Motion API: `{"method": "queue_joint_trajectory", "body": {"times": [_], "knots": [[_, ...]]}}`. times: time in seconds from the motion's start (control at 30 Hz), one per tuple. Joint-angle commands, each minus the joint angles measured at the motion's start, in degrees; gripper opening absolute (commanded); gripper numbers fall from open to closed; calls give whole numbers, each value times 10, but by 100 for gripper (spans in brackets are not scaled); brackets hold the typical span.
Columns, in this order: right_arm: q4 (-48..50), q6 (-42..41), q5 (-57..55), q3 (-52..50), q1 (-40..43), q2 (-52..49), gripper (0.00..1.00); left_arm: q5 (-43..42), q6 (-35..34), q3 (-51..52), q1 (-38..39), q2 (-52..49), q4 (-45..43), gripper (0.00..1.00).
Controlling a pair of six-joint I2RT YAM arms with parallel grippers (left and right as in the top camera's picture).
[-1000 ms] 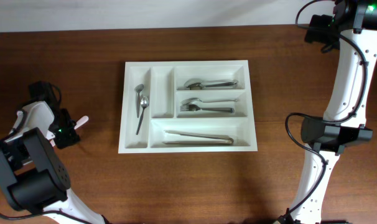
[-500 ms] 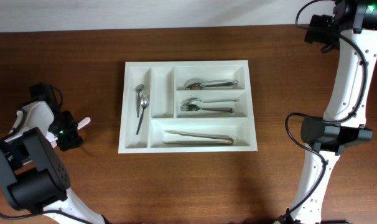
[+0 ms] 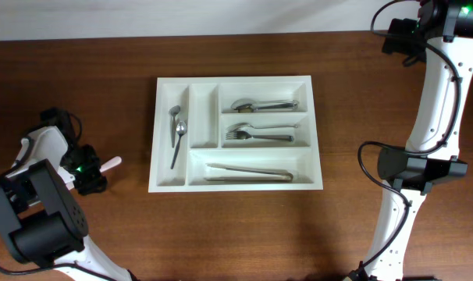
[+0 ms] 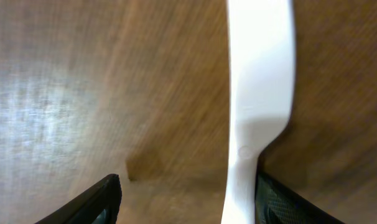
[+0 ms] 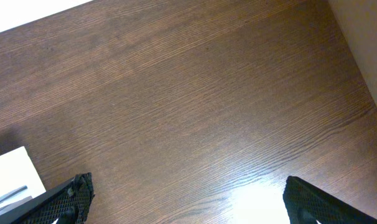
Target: Pack container
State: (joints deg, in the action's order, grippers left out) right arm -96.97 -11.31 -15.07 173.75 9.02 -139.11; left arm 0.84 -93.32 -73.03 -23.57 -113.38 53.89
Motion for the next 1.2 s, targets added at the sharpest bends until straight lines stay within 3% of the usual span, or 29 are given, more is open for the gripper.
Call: {"method": "queue_joint_trajectory", "body": {"times": [0.0,0.1,0.17,0.27,0.37,0.43,0.53,1.07,1.17], "knots": [[-2,4,1,8,0,24,99,7,-9,19,0,-33,27,71],[-2,4,1,8,0,24,99,18,-9,19,0,-33,38,72],[-2,4,1,8,0,24,99,26,-9,19,0,-33,39,83],[-2,4,1,8,0,24,99,50,-9,19,0,-33,39,84],[-2,4,1,8,0,24,99,78,-9,19,0,-33,39,71],[-2,4,1,8,0,24,99,94,-9,19,0,-33,38,55],[-2,4,1,8,0,24,99,115,-9,19,0,-33,38,42],[-2,4,1,8,0,24,99,140,-9,19,0,-33,36,41],[-2,3,1,8,0,24,99,140,-9,19,0,-33,33,36]]}}
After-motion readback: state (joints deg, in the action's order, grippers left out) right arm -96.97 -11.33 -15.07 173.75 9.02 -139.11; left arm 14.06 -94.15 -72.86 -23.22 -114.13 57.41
